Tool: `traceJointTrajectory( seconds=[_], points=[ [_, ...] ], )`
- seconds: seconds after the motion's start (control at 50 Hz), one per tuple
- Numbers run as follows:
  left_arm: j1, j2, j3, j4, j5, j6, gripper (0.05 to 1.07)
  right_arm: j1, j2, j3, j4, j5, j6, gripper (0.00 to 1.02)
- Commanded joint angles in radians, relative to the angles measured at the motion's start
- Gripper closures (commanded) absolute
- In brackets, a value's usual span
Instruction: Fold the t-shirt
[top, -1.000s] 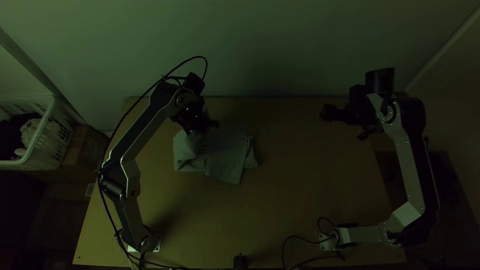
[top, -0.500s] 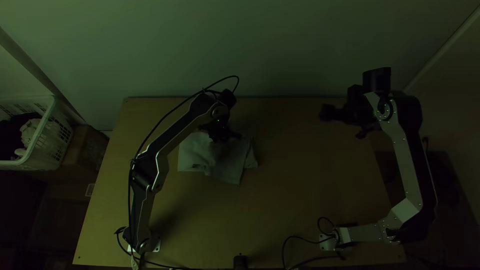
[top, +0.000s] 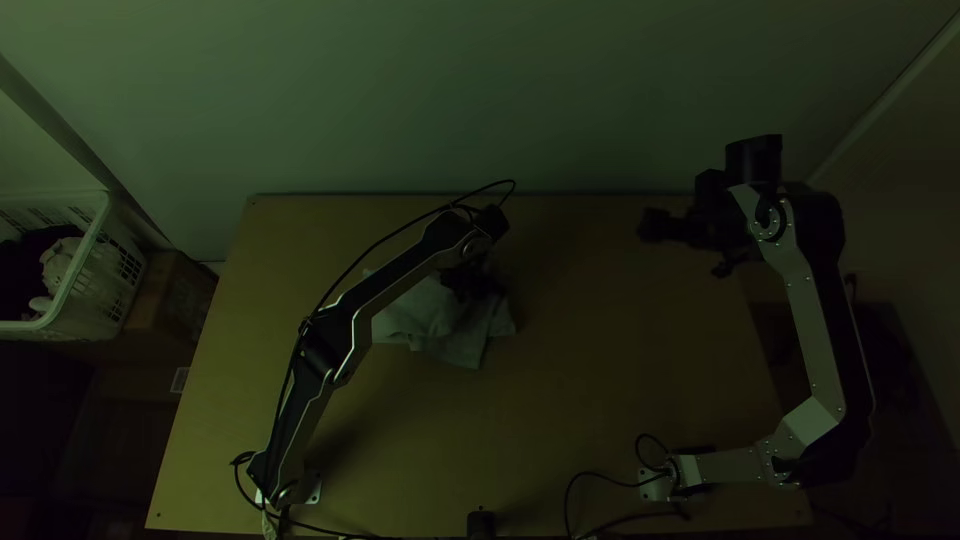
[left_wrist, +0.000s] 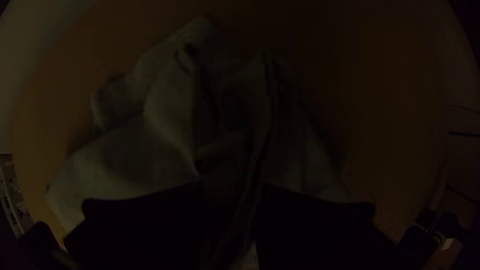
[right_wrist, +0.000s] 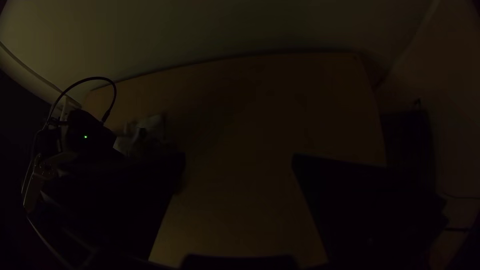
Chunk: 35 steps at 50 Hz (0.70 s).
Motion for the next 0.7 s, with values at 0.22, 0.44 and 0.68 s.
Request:
traceJointTrajectory(
  seconds=[0.22,0.44,0.68],
  points=[
    [-0.029,-0.025,0.037,0.044,-0.004,-0.024,0.09,0.001,0.011,-0.041,0.006,-0.005,0.019,0.04],
    [-0.013,-0.124,0.049,0.099,0.084,-0.024,0.09,0.018,0.027,-0.047,0.009,-0.004,0.01,0.05],
    [0.06,-0.218,0.049,0.098,0.173,0.0,0.09,0.05,0.056,-0.024,0.012,-0.027,0.027,0.05]
  ],
)
